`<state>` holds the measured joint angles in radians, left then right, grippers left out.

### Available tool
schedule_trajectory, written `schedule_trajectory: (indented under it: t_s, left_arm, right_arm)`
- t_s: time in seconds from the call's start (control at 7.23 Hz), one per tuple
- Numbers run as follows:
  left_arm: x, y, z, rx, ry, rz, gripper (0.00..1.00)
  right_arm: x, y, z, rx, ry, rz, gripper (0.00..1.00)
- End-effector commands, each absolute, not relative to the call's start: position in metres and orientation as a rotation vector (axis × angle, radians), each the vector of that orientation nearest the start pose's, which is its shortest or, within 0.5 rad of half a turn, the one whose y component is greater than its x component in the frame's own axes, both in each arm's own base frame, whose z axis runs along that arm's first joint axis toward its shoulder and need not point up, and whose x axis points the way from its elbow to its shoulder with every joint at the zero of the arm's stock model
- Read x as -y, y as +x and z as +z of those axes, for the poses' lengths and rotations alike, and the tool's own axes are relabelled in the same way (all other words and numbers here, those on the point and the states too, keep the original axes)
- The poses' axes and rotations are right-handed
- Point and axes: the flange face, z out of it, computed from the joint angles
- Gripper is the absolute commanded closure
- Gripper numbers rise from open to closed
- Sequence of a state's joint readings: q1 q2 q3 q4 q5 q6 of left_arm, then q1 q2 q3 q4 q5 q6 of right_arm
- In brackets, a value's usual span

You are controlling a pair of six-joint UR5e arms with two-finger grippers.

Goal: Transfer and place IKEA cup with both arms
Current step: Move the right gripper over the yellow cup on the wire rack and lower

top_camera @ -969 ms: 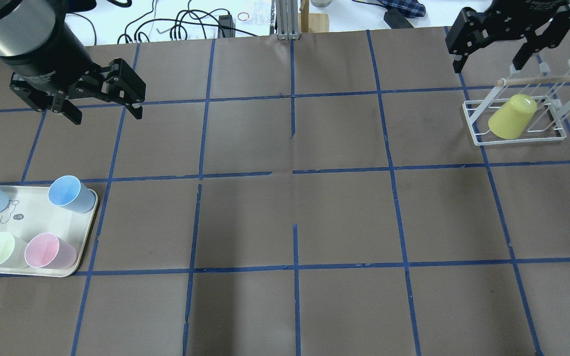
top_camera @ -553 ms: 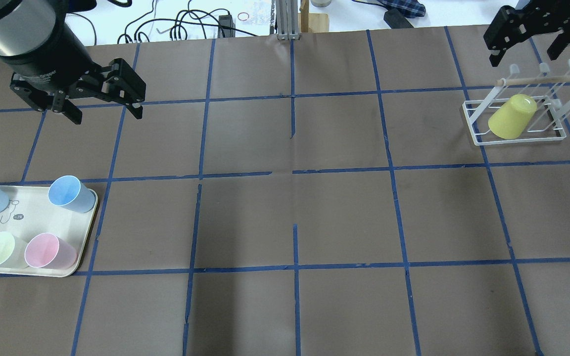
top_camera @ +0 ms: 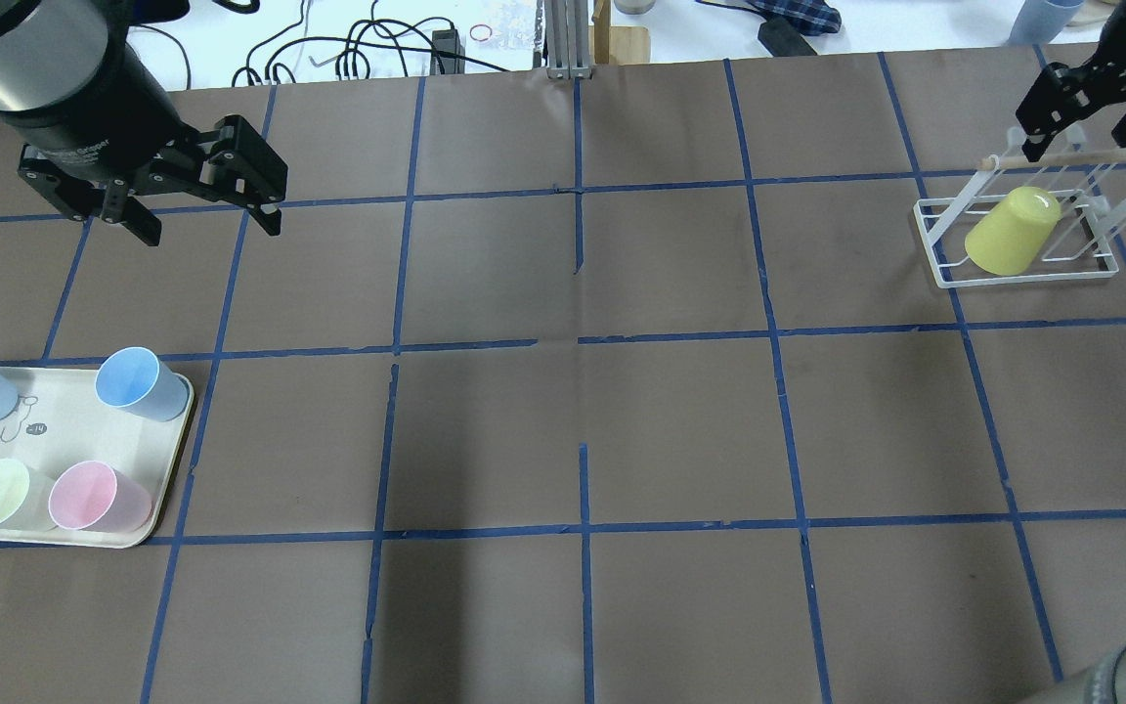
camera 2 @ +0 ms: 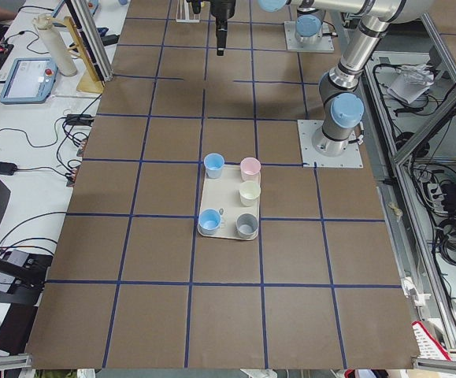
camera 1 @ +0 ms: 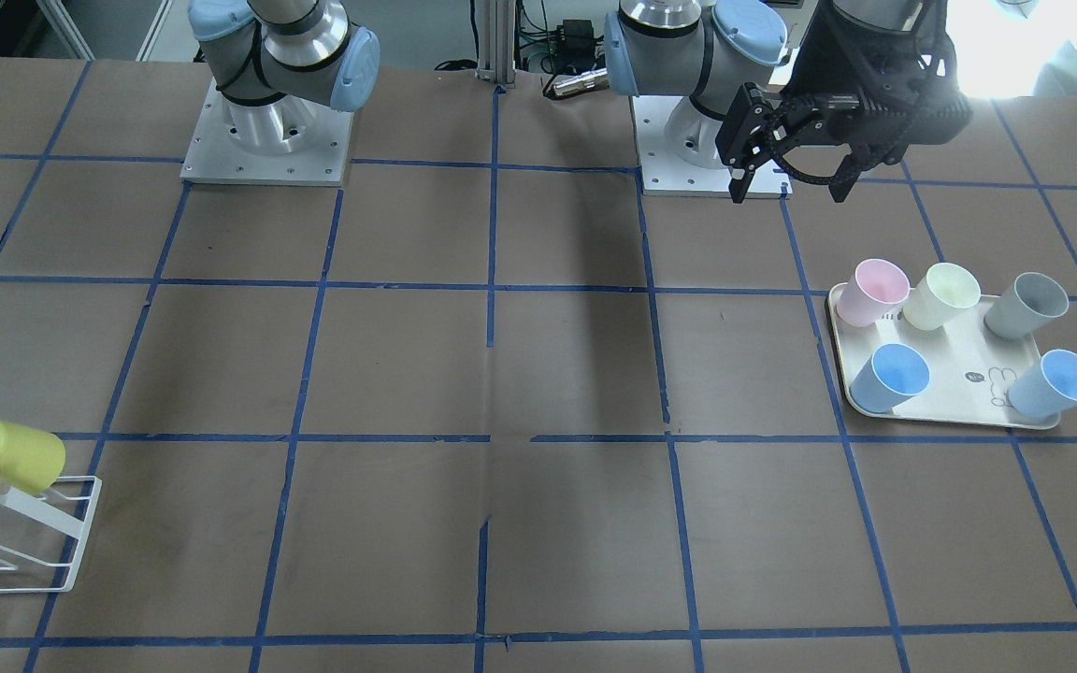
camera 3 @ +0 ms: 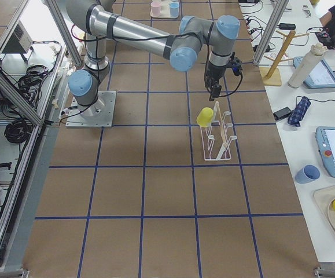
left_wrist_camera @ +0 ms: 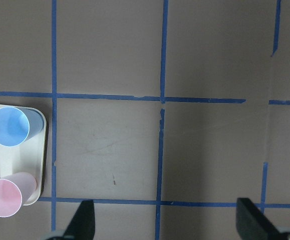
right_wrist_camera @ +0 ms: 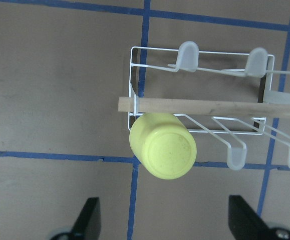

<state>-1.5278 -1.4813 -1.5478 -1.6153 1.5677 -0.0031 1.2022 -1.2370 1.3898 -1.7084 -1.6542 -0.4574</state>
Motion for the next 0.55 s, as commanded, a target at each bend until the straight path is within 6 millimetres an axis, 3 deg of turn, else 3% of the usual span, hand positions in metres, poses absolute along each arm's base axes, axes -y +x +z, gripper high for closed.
schedule_trajectory:
  t_s: [0.0, 0.42]
  left_arm:
    - [0.463, -0.114, 0.538, -3.141, -0.072, -0.109, 0.00]
    - [0.464, -0.112, 0.537, -3.140, -0.077, -0.106, 0.00]
  right_arm:
    - [0.639, -0.117, 0.363, -3.209, -0.139, 0.081, 0.10]
    - [0.654, -0.122, 0.319, -3.187, -0.134, 0.140, 0.09]
